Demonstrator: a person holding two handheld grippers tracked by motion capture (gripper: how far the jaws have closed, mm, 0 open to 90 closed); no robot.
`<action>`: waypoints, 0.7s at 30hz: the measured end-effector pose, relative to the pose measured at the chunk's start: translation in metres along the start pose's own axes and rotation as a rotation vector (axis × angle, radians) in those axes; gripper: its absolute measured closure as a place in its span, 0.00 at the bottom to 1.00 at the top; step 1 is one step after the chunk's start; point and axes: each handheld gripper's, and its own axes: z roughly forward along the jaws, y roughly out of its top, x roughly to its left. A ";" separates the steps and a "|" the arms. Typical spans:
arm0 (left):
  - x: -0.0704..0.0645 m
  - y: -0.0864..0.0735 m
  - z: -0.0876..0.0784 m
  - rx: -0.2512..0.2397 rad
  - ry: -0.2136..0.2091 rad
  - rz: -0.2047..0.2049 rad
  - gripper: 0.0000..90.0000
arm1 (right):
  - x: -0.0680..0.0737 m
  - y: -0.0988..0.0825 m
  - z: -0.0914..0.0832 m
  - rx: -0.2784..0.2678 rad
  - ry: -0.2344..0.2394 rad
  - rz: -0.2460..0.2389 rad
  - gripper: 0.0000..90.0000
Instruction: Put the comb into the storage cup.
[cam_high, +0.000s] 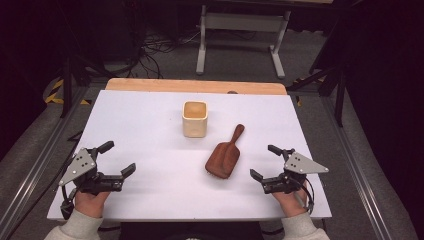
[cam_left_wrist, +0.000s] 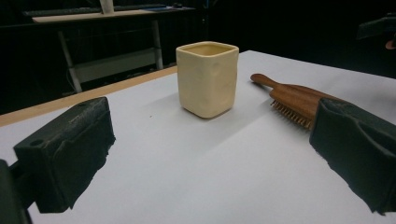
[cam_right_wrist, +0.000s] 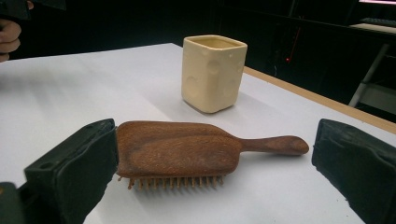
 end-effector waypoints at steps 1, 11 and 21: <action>0.000 0.000 0.000 0.001 0.002 -0.002 0.01 | 0.000 0.000 0.000 0.001 -0.001 -0.001 0.02; 0.000 0.000 -0.001 0.001 0.011 0.015 0.01 | -0.004 0.010 0.007 0.043 0.030 -0.011 0.06; 0.003 -0.001 -0.003 -0.001 0.013 0.012 0.01 | -0.014 0.043 0.036 0.073 0.074 -0.031 0.09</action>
